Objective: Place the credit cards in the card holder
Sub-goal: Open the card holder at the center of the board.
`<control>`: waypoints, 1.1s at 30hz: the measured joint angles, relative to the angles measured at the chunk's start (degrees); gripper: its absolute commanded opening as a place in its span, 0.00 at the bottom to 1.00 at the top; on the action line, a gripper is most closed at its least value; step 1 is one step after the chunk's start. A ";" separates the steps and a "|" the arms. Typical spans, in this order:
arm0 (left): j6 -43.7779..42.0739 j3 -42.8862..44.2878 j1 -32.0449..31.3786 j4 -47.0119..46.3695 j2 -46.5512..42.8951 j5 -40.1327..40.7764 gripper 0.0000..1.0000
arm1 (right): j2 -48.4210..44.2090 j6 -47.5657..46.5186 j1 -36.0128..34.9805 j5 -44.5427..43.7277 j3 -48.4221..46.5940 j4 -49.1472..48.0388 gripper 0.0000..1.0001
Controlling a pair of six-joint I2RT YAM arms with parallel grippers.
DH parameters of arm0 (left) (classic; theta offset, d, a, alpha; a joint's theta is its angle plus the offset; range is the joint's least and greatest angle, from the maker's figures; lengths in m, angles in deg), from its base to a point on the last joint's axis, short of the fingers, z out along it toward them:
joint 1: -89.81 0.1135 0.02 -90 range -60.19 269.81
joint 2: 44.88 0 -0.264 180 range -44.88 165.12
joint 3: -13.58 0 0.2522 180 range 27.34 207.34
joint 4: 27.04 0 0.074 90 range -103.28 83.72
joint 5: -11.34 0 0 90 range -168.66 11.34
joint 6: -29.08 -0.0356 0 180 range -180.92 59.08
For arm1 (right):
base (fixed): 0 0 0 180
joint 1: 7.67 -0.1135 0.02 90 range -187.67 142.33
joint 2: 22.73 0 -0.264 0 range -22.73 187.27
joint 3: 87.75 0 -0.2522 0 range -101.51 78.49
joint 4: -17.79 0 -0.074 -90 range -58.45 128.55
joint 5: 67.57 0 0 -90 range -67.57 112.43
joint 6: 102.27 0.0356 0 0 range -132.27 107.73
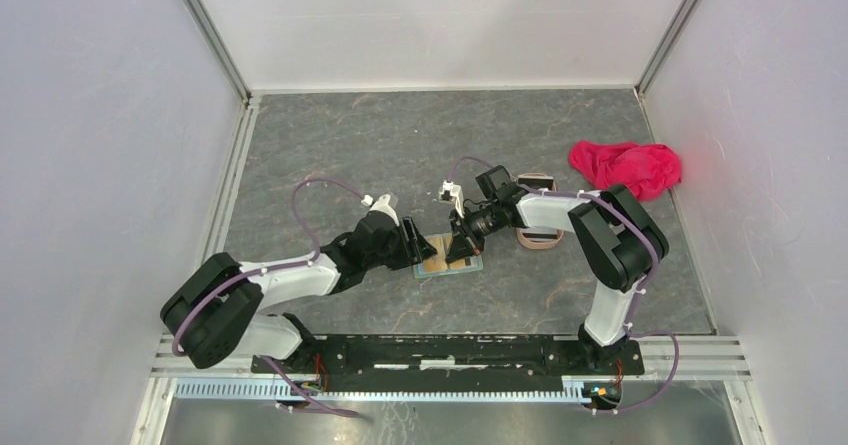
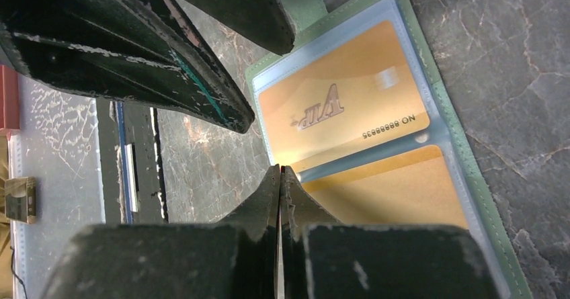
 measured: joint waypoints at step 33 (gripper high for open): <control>0.72 0.68 0.13 1.18 1.07 -1.27 0.64 | 1.62 6.88 -0.09 -6.91 -0.37 -2.27 0.00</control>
